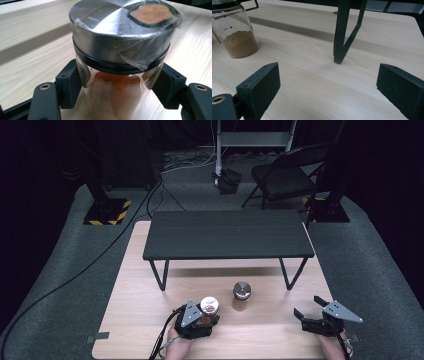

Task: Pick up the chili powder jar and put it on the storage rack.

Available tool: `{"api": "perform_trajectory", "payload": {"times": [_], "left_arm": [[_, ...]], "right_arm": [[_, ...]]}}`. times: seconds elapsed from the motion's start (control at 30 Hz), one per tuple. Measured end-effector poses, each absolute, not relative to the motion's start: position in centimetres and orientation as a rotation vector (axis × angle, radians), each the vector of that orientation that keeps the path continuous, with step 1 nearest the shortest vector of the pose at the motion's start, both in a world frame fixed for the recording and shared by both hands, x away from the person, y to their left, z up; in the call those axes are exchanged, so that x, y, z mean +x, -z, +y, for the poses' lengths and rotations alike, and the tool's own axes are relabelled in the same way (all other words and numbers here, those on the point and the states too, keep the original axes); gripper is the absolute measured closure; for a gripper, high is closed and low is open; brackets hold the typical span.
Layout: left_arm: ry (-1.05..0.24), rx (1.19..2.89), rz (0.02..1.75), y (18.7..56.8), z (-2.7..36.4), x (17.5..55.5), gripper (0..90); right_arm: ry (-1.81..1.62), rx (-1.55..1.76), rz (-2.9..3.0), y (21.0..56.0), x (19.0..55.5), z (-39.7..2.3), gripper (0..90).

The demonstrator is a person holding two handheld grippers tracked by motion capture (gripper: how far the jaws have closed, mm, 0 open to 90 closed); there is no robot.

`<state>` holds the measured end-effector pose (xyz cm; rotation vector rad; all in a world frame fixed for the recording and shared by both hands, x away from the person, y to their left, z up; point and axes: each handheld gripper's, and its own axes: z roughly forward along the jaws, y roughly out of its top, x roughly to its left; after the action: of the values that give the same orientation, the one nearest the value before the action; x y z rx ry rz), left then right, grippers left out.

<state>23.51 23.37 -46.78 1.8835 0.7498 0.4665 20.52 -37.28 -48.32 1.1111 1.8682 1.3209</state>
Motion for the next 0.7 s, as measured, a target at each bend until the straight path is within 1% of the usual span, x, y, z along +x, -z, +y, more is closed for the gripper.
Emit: {"api": "perform_trajectory", "payload": {"times": [0.23, 0.7], "left_arm": [[-0.457, 1.840, 0.761, 46.2, 24.3, 23.2, 31.5], [-0.502, 1.828, 0.755, 42.8, 25.4, 23.1, 31.5]], "right_arm": [[-1.320, 1.111, 1.869, 48.3, 20.5, -37.3, 4.4], [-1.319, 1.112, 1.871, 48.3, 20.6, -37.3, 4.5]]}}
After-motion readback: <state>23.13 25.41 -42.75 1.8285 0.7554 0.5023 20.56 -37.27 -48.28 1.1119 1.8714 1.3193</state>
